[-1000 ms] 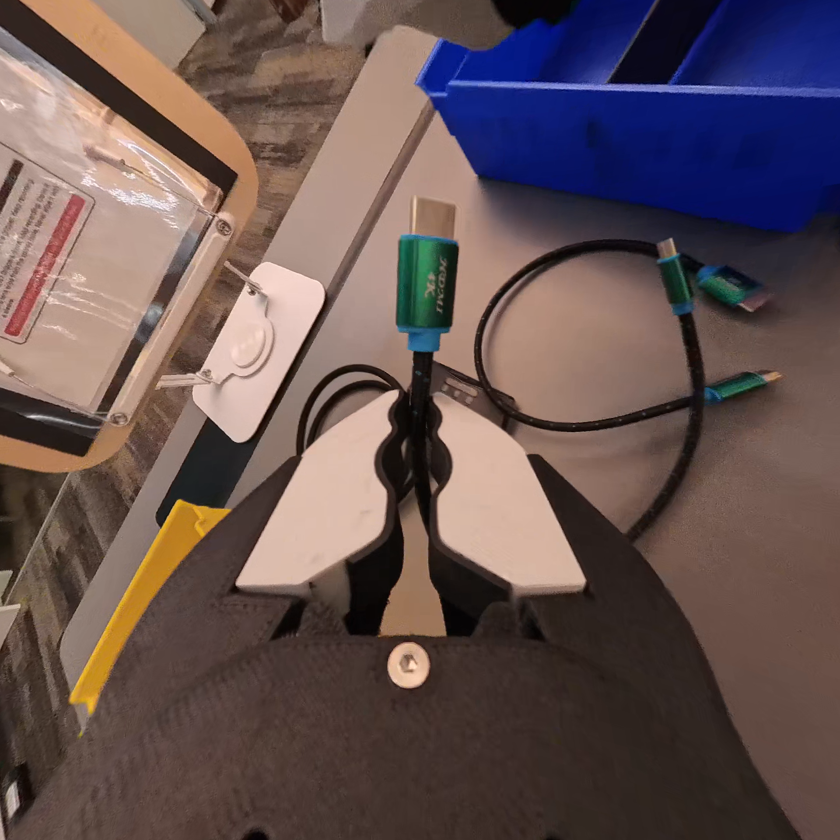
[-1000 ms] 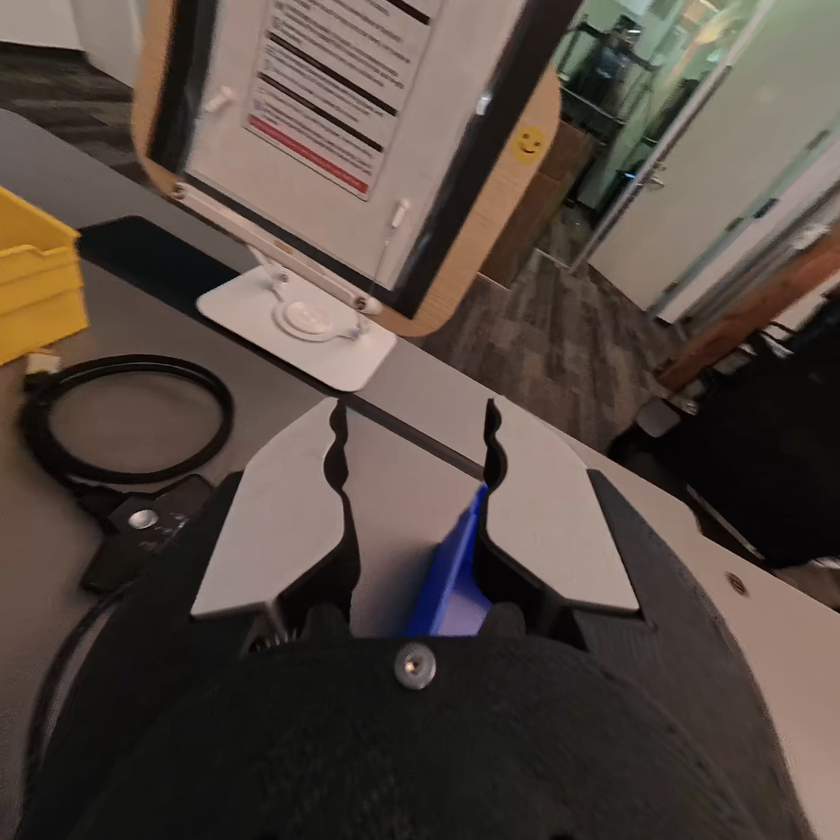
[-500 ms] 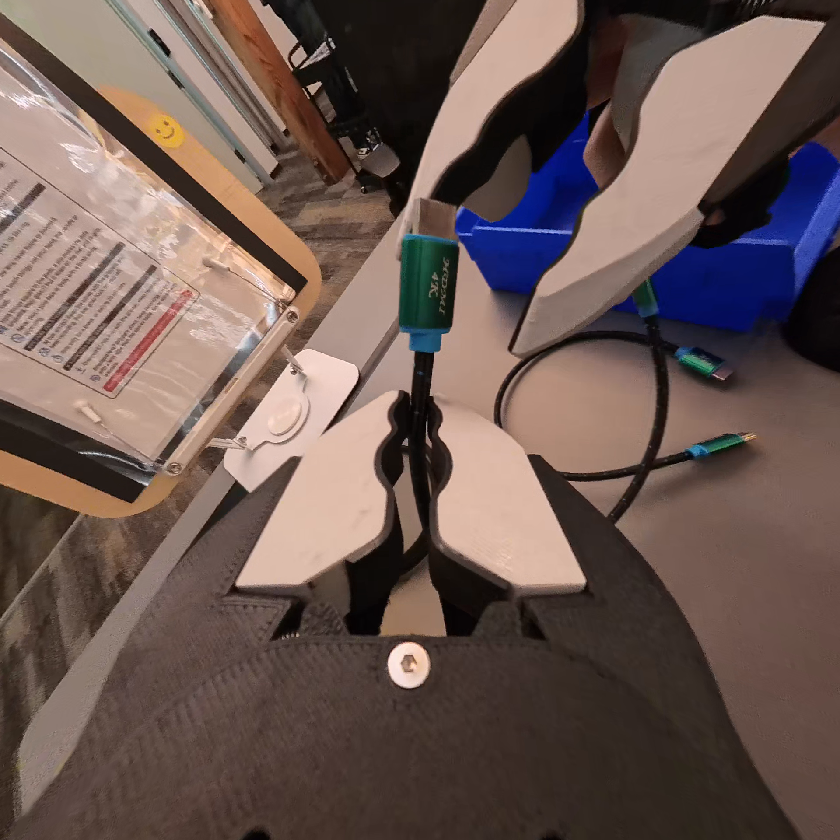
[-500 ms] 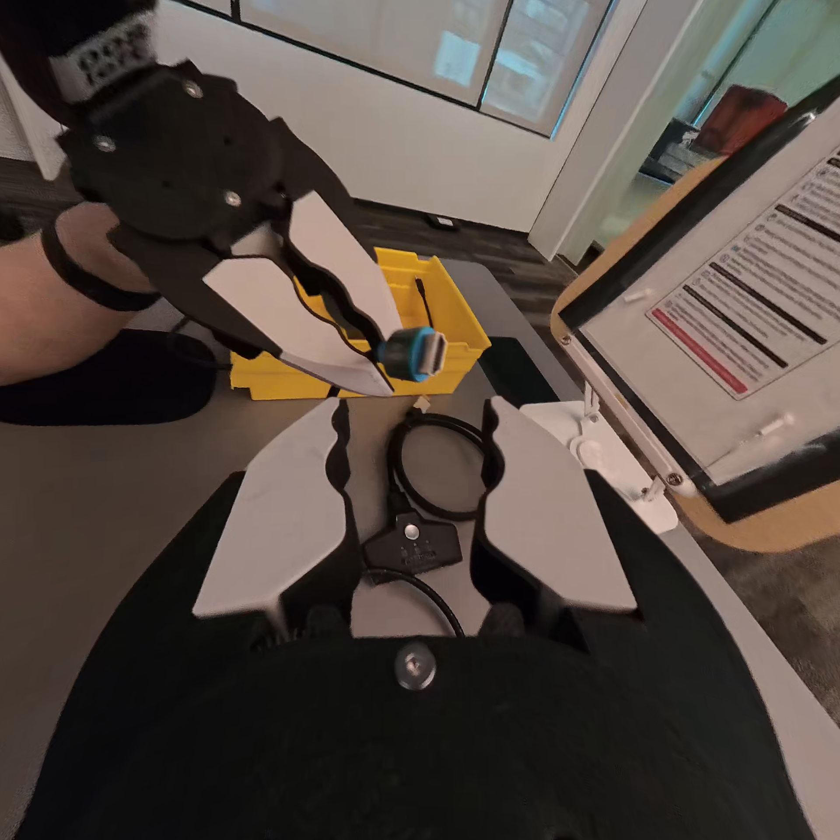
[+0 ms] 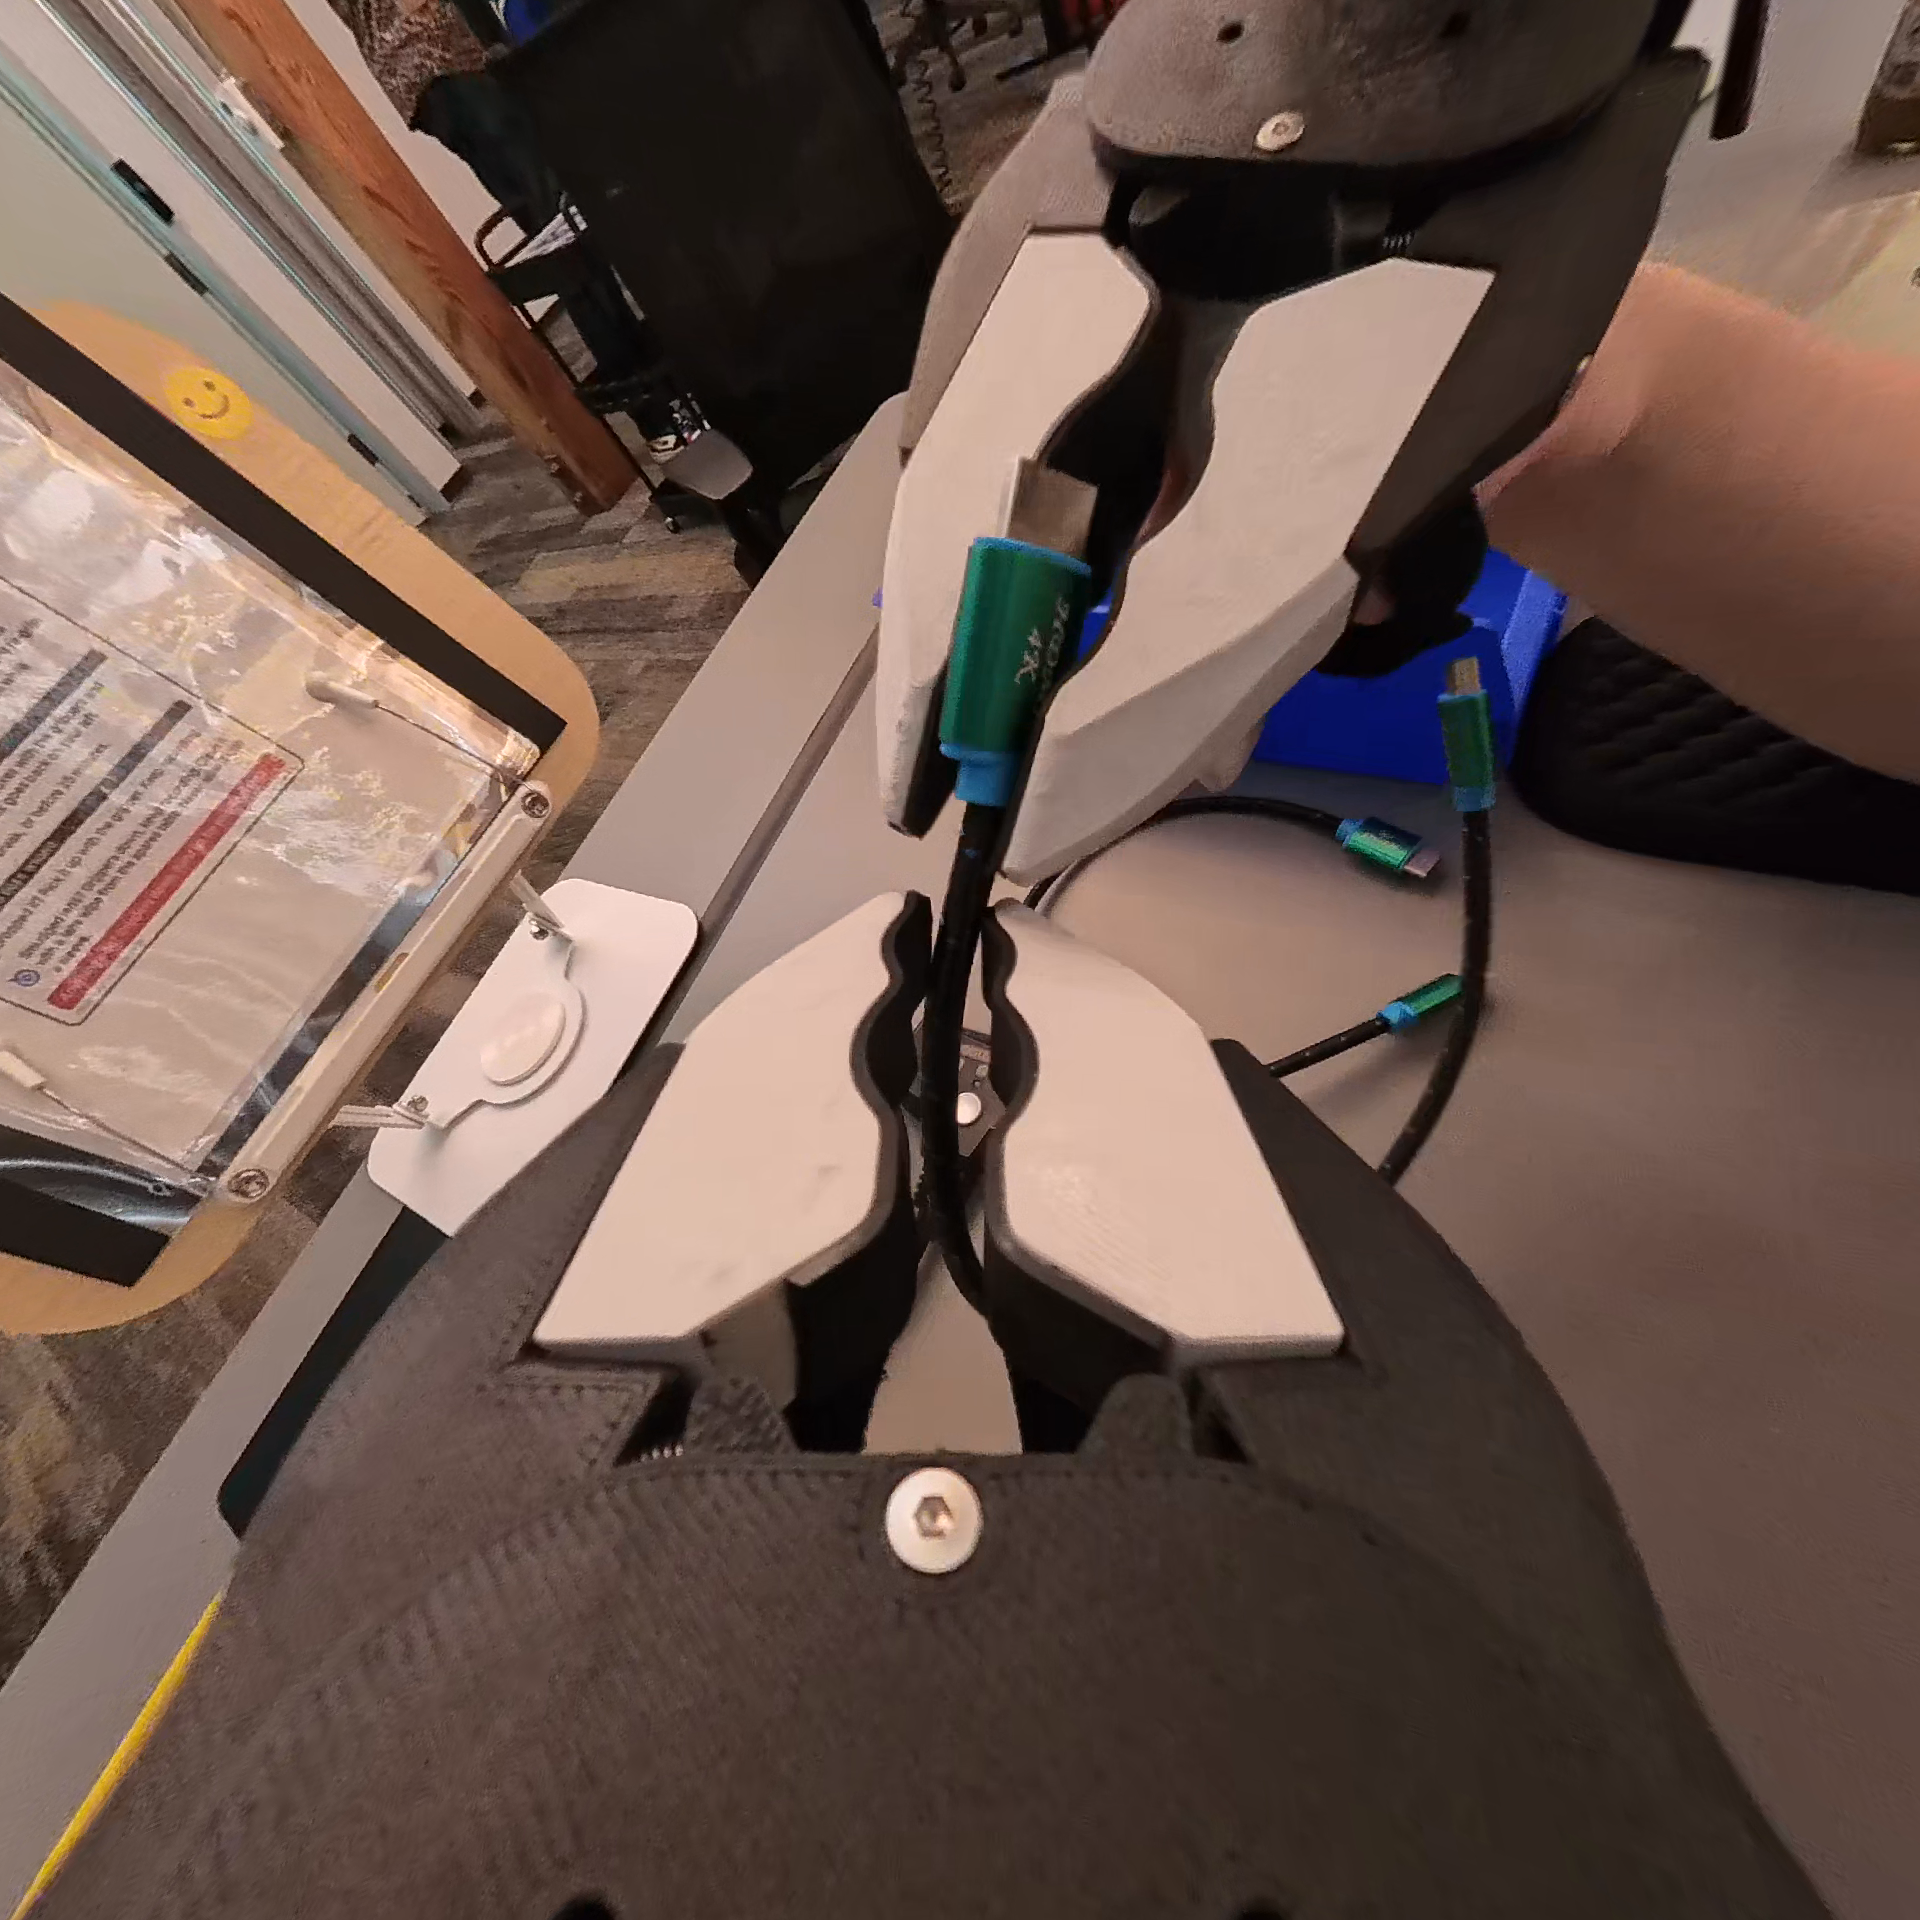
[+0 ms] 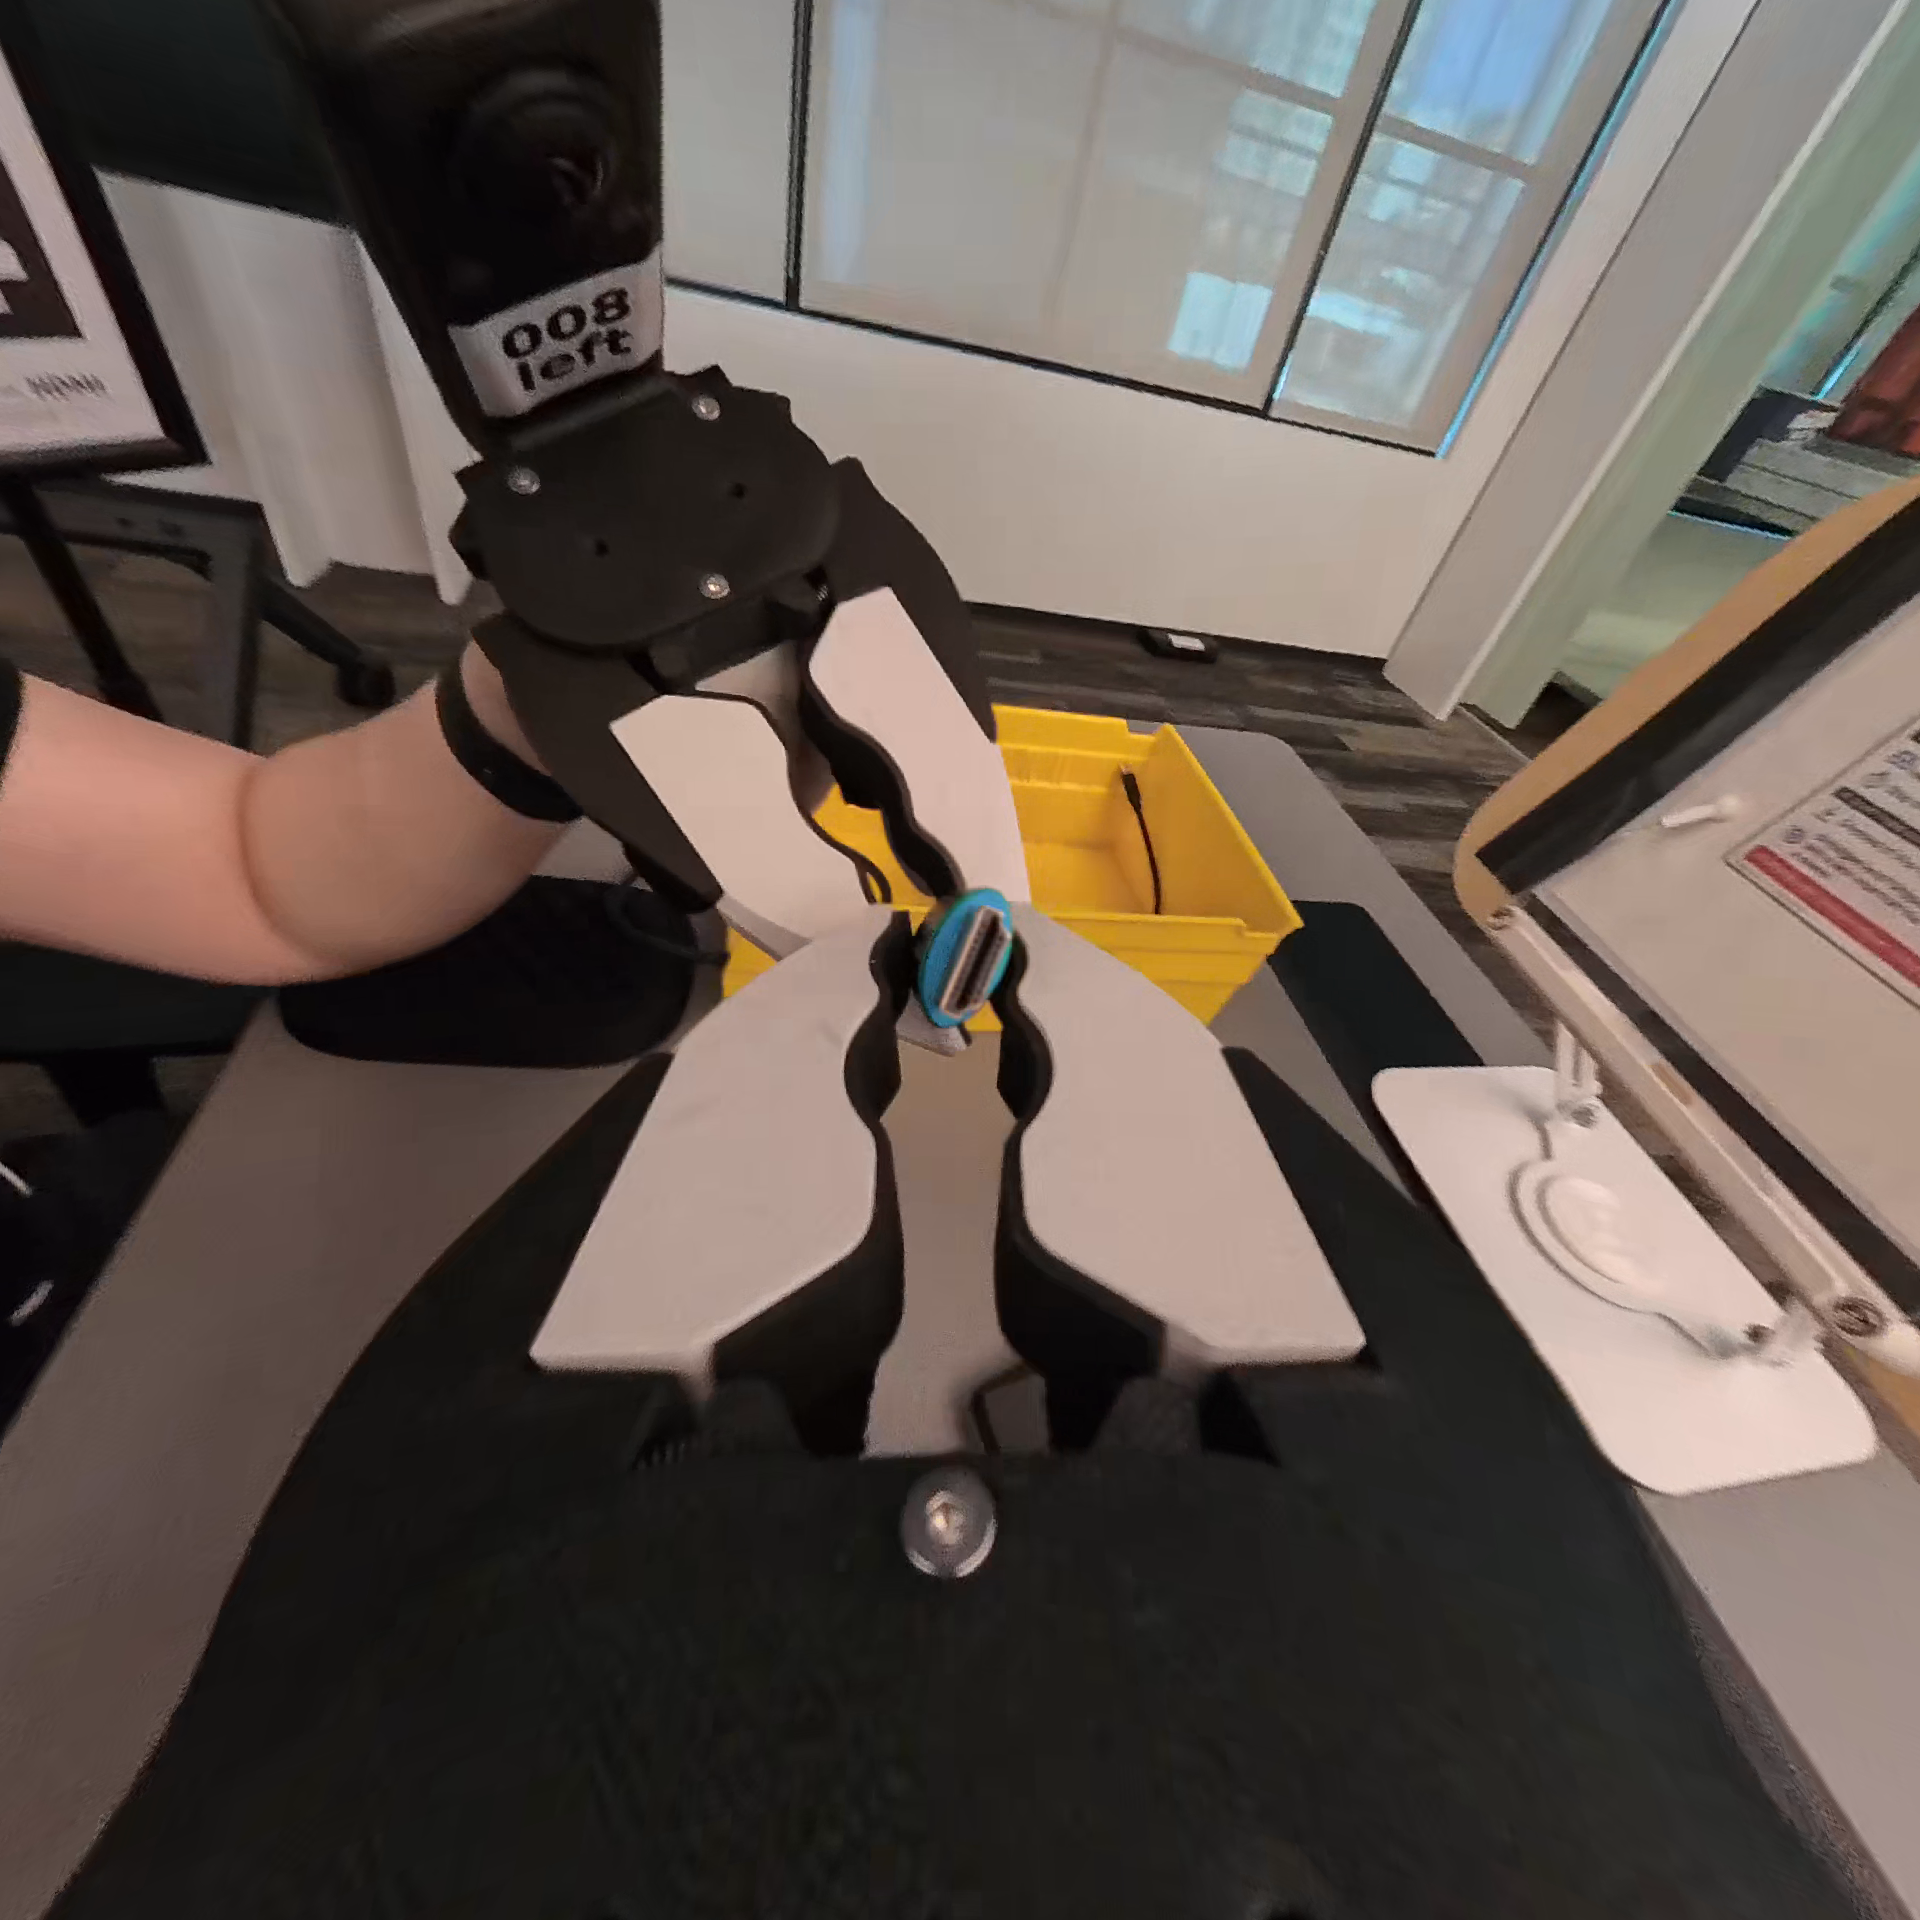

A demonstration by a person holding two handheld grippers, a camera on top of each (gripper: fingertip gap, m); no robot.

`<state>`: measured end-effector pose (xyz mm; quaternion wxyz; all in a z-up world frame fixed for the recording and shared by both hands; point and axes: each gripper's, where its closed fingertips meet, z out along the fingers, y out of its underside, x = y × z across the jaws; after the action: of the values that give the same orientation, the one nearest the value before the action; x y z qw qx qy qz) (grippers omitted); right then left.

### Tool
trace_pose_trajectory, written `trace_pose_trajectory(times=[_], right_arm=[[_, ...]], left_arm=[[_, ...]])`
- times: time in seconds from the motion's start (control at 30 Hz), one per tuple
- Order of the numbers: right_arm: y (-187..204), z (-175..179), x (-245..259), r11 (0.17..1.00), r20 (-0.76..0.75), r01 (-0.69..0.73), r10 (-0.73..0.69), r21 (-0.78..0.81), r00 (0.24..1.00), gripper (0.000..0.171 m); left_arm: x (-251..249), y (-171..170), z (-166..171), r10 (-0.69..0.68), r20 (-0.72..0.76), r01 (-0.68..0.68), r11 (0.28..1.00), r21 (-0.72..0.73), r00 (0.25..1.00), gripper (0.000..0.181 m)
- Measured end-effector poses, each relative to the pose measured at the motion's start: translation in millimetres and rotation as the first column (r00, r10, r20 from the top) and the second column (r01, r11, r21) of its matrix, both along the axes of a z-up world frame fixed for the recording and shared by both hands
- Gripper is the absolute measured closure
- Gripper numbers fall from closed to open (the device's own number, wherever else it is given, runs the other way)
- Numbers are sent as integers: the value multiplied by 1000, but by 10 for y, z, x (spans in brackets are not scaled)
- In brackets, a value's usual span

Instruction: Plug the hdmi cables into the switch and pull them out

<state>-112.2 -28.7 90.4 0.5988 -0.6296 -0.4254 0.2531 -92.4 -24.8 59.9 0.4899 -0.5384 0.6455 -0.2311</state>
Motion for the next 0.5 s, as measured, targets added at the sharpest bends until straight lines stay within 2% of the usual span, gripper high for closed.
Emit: trace_pose_trajectory(times=[0.1,0.23,0.33,0.43,0.5], right_arm=[[14,9,-54,1000,-15,1,-1,-20,1000,157],[216,73,32,979,-16,196,-195,53,981,158],[321,174,115,912,-20,358,-362,200,932,158],[329,257,120,824,-11,445,-472,351,882,158],[326,291,128,757,1,485,-540,439,842,158]], left_arm=[[-80,6,24,-4,-8,4,1000,-9,1000,162],[-377,230,112,111,-48,-112,993,-28,993,140],[-572,310,438,179,102,-163,975,-153,978,141],[-623,172,692,168,248,-80,941,-329,954,136],[-614,87,707,168,259,-51,913,-404,951,140]])
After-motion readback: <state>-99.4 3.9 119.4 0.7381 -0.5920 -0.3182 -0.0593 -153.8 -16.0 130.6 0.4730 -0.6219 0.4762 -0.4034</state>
